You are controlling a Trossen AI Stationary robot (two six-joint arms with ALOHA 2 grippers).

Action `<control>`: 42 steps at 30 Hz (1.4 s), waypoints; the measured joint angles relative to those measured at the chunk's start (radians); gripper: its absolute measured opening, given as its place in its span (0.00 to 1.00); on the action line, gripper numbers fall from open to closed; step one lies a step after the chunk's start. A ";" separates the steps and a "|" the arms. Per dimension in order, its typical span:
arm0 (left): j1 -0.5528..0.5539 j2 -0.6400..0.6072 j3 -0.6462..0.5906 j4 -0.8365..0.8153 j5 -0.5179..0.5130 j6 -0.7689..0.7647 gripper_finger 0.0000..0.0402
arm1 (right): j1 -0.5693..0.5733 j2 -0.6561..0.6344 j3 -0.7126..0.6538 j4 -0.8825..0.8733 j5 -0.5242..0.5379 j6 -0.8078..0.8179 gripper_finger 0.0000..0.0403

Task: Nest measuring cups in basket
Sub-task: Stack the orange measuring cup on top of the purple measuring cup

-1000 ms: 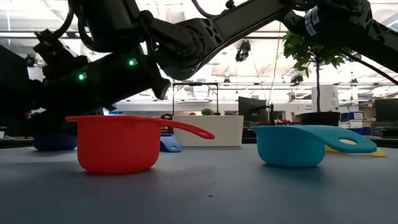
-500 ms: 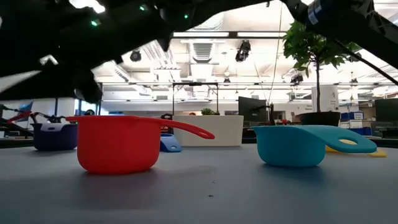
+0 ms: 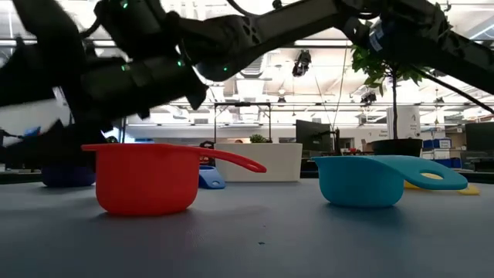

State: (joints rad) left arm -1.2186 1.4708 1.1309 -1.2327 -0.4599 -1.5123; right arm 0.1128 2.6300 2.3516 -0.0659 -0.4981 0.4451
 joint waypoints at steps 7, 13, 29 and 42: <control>0.000 0.000 0.000 -0.001 0.000 0.005 0.00 | 0.014 0.039 -0.001 0.096 0.001 -0.007 0.67; 0.000 0.000 0.000 -0.002 0.000 0.007 0.00 | 0.019 0.065 0.000 0.138 0.023 -0.006 0.67; 0.000 0.000 0.000 -0.003 -0.001 0.011 0.00 | 0.039 0.073 0.000 0.161 0.027 -0.020 0.57; 0.000 0.000 0.000 -0.003 0.000 0.011 0.00 | 0.040 0.073 -0.001 0.199 0.048 0.024 0.43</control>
State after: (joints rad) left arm -1.2186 1.4708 1.1309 -1.2360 -0.4603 -1.5017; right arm 0.1528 2.7029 2.3508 0.1333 -0.4499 0.4691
